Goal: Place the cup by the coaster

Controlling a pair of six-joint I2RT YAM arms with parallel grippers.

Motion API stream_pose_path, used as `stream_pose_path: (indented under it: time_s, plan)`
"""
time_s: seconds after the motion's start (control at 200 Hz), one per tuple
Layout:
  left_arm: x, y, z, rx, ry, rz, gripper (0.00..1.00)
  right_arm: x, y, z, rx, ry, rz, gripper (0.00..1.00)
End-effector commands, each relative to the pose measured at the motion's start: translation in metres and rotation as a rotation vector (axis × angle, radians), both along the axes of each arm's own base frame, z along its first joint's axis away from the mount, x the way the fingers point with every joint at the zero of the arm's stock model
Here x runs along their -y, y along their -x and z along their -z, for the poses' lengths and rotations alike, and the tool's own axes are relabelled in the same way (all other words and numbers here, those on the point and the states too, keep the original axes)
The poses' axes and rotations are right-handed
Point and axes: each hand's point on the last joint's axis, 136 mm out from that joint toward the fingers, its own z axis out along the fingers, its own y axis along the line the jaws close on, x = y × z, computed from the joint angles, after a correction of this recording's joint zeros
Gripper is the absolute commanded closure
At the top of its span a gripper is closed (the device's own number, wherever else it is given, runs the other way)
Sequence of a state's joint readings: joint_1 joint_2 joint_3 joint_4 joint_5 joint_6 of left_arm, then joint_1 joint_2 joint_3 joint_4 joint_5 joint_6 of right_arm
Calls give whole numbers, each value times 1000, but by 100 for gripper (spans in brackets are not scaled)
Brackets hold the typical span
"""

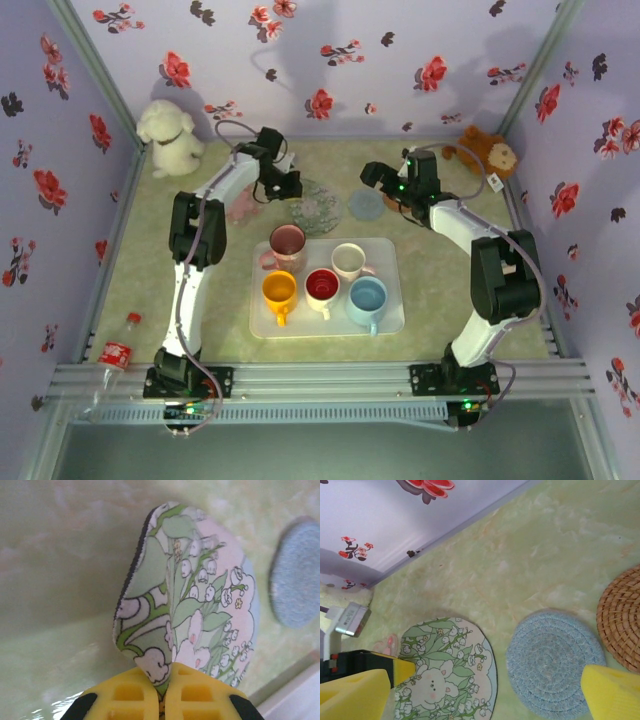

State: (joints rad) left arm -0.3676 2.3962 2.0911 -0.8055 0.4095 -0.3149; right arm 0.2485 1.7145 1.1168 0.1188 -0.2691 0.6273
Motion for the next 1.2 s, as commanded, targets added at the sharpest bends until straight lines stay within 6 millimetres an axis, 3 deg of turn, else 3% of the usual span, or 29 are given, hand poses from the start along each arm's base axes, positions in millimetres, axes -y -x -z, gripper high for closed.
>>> stream_pose_path:
  time_s: [0.0, 0.28, 0.565, 0.615, 0.75, 0.805, 0.97, 1.195]
  plan:
    - [-17, -5, 6, 17, -60, -13, 100, -1, -6, -21, 42, -11, -12, 1]
    - [-37, -13, 19, 17, -106, -44, 100, -4, -5, -20, 32, -14, -27, 1]
    - [-42, -15, 32, -2, -104, -57, 100, -10, -6, -22, 28, -20, -43, 1]
    - [-41, -14, 35, -9, -102, -55, 91, -11, -6, -21, 24, -17, -47, 1]
    - [-42, -12, 40, -24, -109, -57, 32, -13, -6, -22, 23, -15, -54, 1]
    - [-45, -12, 39, -21, -120, -62, 21, -14, -5, -23, 22, -16, -58, 1]
    - [-59, -18, 26, 16, -168, -96, 1, -20, -5, -25, 23, -11, -79, 1]
    - [-65, -29, -27, 136, -173, -123, 1, -23, 11, -25, -21, 138, -149, 1]
